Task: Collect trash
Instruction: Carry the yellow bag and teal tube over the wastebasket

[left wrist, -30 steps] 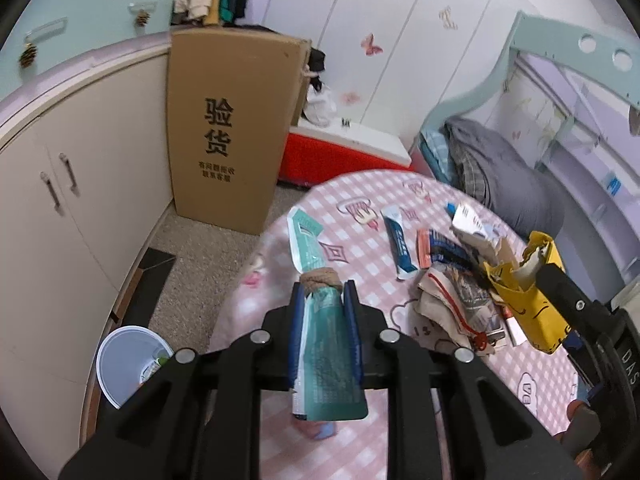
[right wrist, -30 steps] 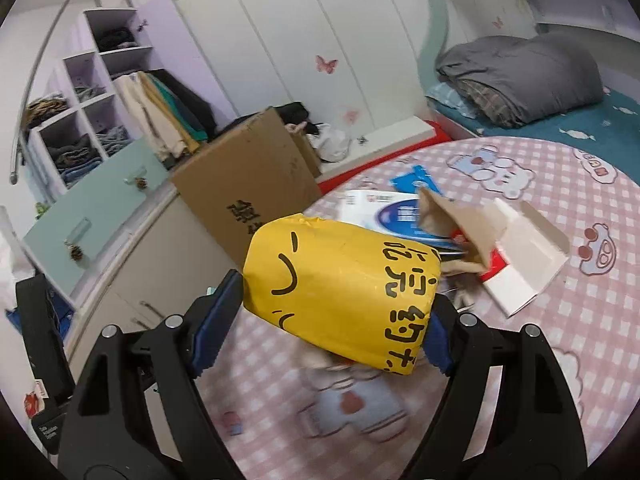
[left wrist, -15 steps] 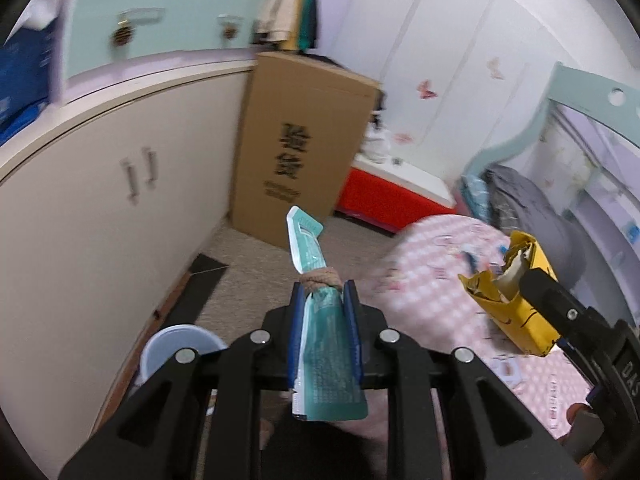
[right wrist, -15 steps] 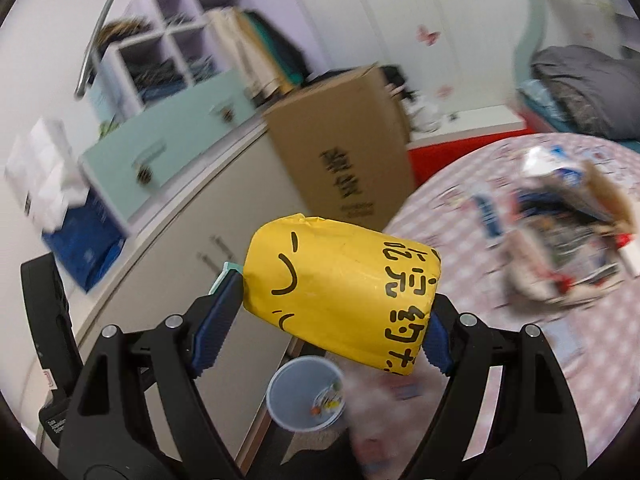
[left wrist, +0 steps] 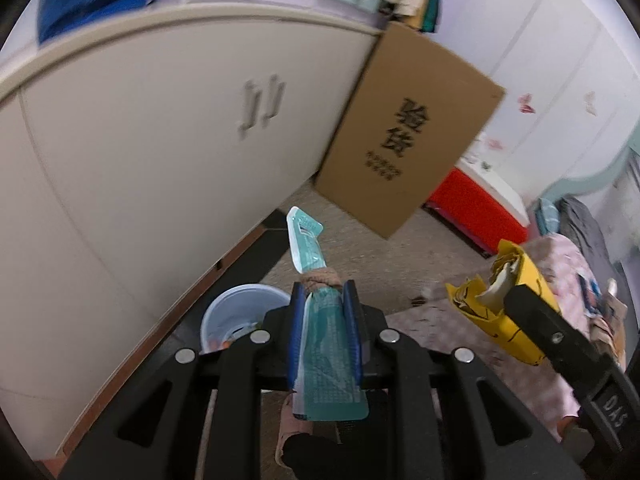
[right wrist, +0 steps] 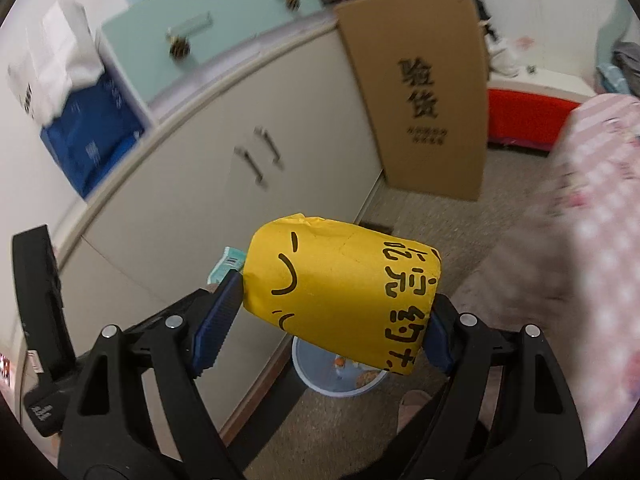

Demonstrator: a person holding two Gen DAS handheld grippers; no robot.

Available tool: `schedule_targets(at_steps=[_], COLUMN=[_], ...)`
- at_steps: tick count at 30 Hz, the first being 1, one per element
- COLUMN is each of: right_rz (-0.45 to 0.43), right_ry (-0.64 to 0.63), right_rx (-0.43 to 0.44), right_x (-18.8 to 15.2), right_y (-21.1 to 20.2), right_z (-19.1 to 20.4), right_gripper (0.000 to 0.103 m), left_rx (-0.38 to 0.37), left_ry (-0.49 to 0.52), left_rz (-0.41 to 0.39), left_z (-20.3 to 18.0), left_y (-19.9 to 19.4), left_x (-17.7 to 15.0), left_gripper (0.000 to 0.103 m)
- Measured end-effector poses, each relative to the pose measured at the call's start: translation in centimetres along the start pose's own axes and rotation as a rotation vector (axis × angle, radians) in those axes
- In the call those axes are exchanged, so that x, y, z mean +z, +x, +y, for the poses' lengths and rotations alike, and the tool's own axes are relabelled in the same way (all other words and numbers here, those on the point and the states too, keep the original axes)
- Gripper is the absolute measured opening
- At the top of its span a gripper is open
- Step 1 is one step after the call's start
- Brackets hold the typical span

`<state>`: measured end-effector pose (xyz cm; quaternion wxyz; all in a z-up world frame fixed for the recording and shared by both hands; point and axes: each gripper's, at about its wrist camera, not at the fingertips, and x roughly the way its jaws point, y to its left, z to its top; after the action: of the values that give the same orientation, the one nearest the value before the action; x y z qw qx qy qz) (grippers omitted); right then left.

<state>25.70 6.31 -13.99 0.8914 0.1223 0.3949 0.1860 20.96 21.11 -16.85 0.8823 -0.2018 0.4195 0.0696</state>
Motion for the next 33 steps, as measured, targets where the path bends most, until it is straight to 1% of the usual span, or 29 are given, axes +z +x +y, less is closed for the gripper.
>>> schedule_targets(at_steps=[5, 7, 8, 10, 13, 18, 21, 25, 29, 33], right_rz=[0.082, 0.120, 0.130, 0.141, 0.146, 0.111, 0.108, 0.085, 0.048, 0.024], right_ry=[-0.017, -0.006, 0.005, 0.025, 0.034, 0.037, 0.086, 0.159, 0.155, 0.147], right_rx=[0.054, 0.050, 0.048, 0.034, 0.025, -0.036, -0.034, -0.058, -0.116, -0.151], right_x=[-1.0, -1.4, -1.6, -2.3, -3.3, -4.8, -4.9, -5.2, -5.2, -5.2], right_y=[6.0, 8.1, 8.8, 9.8, 10.3, 10.6, 10.3, 9.5, 8.9, 8.5], right_z=[1.5, 1.7, 1.6, 1.3, 0.9, -0.2, -1.5, -3.2, -3.3, -3.3], right_gripper=[0.080, 0.090, 0.093, 0.094, 0.095, 0.095, 0.095, 0.096, 0.096, 0.096], left_rx=[0.072, 0.099, 0.109, 0.127, 0.132, 0.132, 0.133, 0.131, 0.132, 0.131], left_ry=[-0.046, -0.056, -0.060, -0.068, -0.072, -0.068, -0.056, -0.053, -0.044, -0.030], left_rz=[0.013, 0.018, 0.020, 0.034, 0.055, 0.084, 0.095, 0.107, 0.119, 0.132], left_z=[3.4, 4.4, 4.8, 5.6, 6.2, 6.0, 5.6, 5.3, 4.8, 4.5], left_y=[2.0, 2.7, 3.0, 3.9, 5.0, 6.4, 7.0, 7.5, 8.1, 8.7], left_x=[0.5, 0.7, 0.7, 0.6, 0.4, -0.1, -0.4, -0.7, -0.8, -0.8], left_gripper=[0.019, 0.019, 0.019, 0.019, 0.019, 0.019, 0.019, 0.019, 0.019, 0.019])
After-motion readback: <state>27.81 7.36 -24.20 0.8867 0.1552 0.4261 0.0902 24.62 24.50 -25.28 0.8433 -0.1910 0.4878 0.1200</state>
